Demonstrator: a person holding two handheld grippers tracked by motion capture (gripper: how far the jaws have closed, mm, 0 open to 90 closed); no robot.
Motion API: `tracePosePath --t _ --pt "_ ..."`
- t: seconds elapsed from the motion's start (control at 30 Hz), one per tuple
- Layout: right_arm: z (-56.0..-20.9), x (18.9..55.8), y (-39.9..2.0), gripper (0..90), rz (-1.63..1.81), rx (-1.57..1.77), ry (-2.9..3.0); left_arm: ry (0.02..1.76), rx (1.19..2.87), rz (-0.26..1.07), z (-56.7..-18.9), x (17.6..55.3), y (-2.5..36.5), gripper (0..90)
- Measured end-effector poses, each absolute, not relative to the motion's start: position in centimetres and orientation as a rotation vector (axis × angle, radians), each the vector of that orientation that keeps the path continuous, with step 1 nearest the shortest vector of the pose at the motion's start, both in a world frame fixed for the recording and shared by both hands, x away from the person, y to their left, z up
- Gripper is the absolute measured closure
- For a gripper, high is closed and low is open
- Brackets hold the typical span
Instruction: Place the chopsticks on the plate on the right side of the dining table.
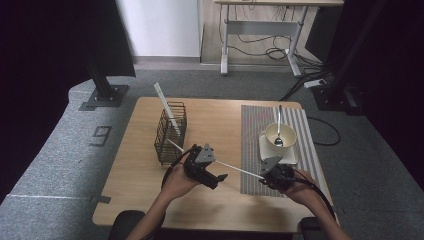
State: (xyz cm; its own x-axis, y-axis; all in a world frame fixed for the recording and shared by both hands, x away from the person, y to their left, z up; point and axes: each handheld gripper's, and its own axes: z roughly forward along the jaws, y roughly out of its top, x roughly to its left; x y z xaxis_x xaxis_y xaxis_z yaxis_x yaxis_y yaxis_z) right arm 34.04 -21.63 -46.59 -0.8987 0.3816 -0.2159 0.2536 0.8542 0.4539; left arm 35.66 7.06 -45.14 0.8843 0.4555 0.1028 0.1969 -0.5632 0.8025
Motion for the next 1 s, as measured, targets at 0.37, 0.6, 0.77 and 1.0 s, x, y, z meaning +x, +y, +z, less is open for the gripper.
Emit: tracePosePath --t 0.37,0.6,0.77,1.0 --pt "-46.4 34.6 -22.4 82.9 0.585 0.532 2.696 0.553 2.091 0.388 -46.0 35.1 8.0 0.0" --pt "-46.2 35.0 -23.0 82.9 0.585 0.568 2.666 0.577 2.077 0.384 -47.1 34.7 8.3 0.0" --pt "-46.1 35.4 -23.4 82.9 0.581 0.596 2.644 0.593 2.084 0.386 -48.4 34.4 8.3 0.0" --pt "-46.0 36.1 -24.4 82.9 0.573 0.630 2.610 0.628 2.091 0.393 -50.1 34.3 8.8 0.0"
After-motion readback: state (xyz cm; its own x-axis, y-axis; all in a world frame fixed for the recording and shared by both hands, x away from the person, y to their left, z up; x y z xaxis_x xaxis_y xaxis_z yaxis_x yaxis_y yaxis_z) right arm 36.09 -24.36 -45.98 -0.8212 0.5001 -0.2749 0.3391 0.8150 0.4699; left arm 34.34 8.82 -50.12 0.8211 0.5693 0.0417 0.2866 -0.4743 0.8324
